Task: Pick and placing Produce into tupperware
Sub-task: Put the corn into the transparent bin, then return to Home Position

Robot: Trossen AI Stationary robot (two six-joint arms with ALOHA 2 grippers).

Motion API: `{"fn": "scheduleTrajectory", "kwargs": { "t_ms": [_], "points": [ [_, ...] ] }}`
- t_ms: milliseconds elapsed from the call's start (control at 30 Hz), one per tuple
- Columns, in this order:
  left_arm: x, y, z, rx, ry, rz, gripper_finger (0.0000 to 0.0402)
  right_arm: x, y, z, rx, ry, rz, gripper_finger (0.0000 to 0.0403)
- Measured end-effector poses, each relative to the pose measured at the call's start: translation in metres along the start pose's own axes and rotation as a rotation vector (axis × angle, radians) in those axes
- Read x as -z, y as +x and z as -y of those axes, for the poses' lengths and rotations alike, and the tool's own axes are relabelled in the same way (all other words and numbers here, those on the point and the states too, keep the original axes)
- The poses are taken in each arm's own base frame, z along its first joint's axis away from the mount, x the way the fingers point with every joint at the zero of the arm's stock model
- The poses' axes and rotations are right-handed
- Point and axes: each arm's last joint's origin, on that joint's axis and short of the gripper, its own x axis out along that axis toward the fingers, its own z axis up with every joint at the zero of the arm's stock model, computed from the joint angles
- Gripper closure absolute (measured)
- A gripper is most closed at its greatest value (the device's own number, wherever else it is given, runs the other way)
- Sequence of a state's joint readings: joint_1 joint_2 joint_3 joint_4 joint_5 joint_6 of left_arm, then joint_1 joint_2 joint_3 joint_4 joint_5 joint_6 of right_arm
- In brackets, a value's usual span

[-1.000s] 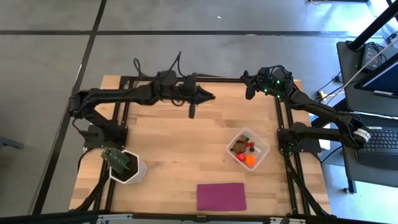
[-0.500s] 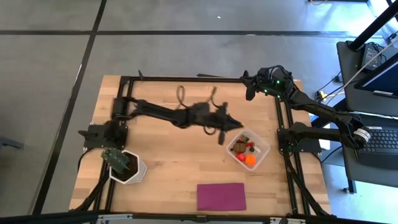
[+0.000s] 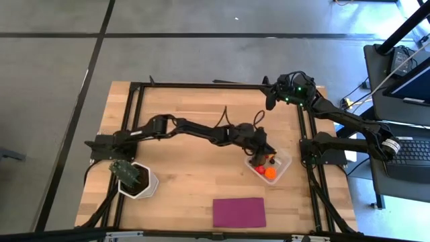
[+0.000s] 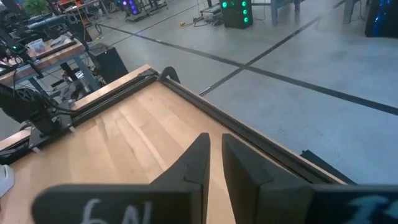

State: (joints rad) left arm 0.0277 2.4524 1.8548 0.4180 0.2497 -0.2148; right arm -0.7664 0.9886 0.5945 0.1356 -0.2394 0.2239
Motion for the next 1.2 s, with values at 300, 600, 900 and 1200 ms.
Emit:
{"fn": "scheduleTrajectory", "kwargs": {
  "t_ms": [300,600,900,1200],
  "points": [
    [0.018,0.001,-0.004,-0.031,-0.054,-0.134,0.0391,0.000,0.000,0.000,-0.001,-0.047,0.000,0.0357],
    [0.017,0.001,-0.005,-0.060,-0.051,-0.122,0.0364,0.000,0.000,0.000,0.000,-0.049,0.000,0.0356],
    [0.012,-0.001,-0.007,-0.075,-0.041,-0.114,0.0305,0.000,0.000,0.000,0.000,-0.048,-0.003,0.0356],
    [-0.072,-0.047,0.001,-0.111,0.126,-0.115,0.0225,-0.001,-0.001,0.000,-0.001,-0.047,0.004,0.0357]
  ]
}}
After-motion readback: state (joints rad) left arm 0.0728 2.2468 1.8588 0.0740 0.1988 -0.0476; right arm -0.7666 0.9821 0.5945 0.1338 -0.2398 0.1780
